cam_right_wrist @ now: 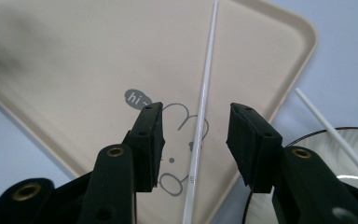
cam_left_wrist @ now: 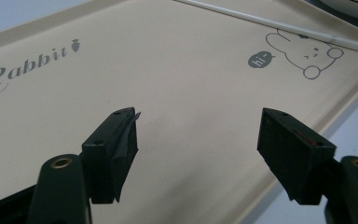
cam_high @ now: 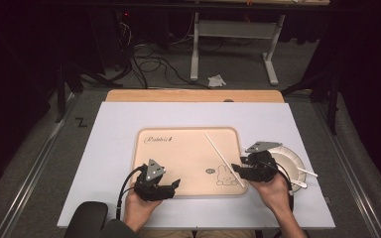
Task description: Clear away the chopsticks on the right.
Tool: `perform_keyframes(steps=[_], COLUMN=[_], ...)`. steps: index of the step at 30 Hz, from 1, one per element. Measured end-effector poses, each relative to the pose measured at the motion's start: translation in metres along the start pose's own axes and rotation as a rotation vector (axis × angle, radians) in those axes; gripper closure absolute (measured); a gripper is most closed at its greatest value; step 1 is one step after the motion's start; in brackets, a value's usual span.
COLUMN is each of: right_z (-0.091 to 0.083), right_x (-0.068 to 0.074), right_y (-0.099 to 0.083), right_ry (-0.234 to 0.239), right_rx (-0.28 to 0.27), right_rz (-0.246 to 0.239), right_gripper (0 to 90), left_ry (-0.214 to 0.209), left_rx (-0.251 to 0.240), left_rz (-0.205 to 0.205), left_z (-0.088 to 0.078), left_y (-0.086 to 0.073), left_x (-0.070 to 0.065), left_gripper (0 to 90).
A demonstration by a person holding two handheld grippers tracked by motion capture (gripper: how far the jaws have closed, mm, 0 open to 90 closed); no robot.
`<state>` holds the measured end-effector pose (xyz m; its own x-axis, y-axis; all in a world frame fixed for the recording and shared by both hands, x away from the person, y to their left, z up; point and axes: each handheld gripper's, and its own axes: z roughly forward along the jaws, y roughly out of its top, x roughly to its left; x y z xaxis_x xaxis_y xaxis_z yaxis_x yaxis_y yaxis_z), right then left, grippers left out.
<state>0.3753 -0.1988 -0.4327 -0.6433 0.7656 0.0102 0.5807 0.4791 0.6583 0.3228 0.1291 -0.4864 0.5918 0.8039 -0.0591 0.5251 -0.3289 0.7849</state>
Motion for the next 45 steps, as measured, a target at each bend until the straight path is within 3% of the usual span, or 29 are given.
perform_keyframes(steps=[3,7,8,13,15,23,33,38,42,43,45], right_z=[-0.009,-0.028,-0.038,-0.055,-0.068,-0.091,-0.090,-0.089,-0.085,-0.081,-0.080], right_x=[-0.004,-0.016,-0.023,-0.036,-0.044,-0.067,-0.098,-0.107,-0.114,-0.121,-0.122], right_y=[-0.002,-0.008,-0.012,-0.021,-0.028,-0.042,-0.058,-0.062,-0.063,-0.065,-0.065], right_ry=[0.006,-0.010,-0.031,-0.078,-0.120,-0.212,-0.258,-0.272,-0.290,-0.288,-0.296], right_rx=[-0.029,-0.067,-0.074,-0.093,-0.106,-0.119,-0.058,-0.046,-0.010,0.028,0.031], right_rz=[-0.025,0.006,0.028,0.069,0.097,0.136,0.200,0.189,0.176,0.166,0.156], right_gripper=[56.6,57.2,57.7,58.7,59.6,64.8,68.1,68.8,68.1,67.1,67.3], left_ry=[-0.003,-0.013,-0.018,-0.031,-0.038,-0.045,-0.040,-0.031,-0.022,-0.019,-0.008], left_rx=[0.000,-0.001,-0.002,-0.003,-0.002,-0.004,-0.005,-0.011,-0.004,-0.001,0.003], left_rz=[0.009,0.019,0.022,0.033,0.037,0.044,0.054,0.044,0.034,0.034,0.034], left_z=[0.002,0.005,0.006,0.009,0.011,0.012,0.009,0.006,0.004,0.003,0.002], left_y=[0.002,0.005,0.006,0.008,0.010,0.011,0.009,0.006,0.003,0.002,0.001], left_x=[-0.001,-0.001,-0.001,-0.003,-0.003,-0.004,-0.006,-0.006,-0.005,-0.005,-0.006], left_gripper=[28.7,28.6,28.3,28.0,28.0,28.0,27.7,27.8,27.8,27.8,27.8])
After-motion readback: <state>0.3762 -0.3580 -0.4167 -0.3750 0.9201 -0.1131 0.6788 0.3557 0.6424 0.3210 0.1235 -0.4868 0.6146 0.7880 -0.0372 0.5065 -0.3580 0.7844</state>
